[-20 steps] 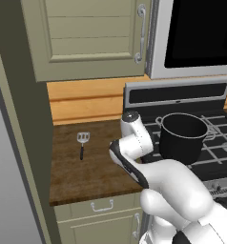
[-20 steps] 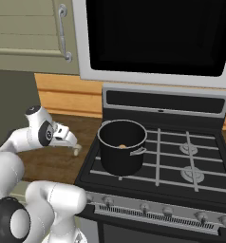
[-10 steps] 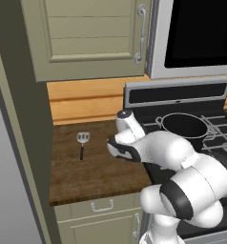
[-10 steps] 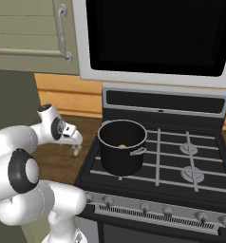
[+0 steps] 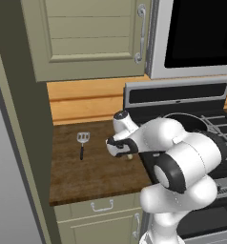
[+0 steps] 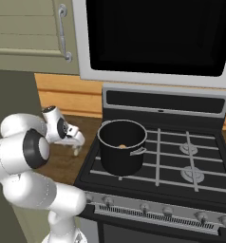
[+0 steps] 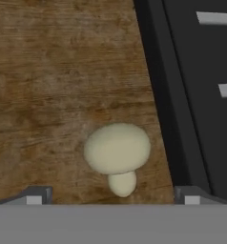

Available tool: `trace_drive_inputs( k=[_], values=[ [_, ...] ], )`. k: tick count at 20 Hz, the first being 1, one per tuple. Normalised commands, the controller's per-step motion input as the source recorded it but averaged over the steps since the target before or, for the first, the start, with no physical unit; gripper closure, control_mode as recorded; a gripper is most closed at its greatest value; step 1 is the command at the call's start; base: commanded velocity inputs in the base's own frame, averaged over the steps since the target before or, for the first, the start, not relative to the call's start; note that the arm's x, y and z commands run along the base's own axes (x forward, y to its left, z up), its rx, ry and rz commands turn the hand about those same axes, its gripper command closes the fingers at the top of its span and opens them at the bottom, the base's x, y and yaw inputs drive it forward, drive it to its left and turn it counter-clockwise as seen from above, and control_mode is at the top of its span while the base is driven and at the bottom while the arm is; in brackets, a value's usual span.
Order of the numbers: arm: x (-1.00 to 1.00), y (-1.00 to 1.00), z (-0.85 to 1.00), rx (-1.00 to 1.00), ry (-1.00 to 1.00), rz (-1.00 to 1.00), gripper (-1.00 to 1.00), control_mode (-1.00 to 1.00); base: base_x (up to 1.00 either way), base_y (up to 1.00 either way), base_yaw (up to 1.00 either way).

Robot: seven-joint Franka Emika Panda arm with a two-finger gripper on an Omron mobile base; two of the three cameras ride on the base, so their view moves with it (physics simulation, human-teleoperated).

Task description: Put the mushroom and squash in the pot. Retrieve the spatula and lightly stir the vegetables in the pot.

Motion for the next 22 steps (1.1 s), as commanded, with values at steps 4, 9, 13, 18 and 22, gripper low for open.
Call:
trace_drive_inputs(
  k=[4, 9, 13, 18, 22],
  values=[
    [0.14, -0.12, -0.29, 0.00, 0.00, 0.00, -1.00, -1.00, 0.00, 0.00, 0.00],
    [0.19, -0.12, -0.18, 0.00, 0.00, 0.00, -1.00, -1.00, 0.00, 0.00, 0.00],
    [0.26, -0.05, -0.20, 0.00, 0.00, 0.00, -1.00, -1.00, 0.00, 0.00, 0.00],
    [0.17, 0.00, -0.23, 0.00, 0.00, 0.00, 1.00, -1.00, 0.00, 0.00, 0.00],
    [-0.01, 0.00, -0.09, 0.00, 0.00, 0.00, 1.00, -1.00, 0.00, 0.00, 0.00]
  ],
)
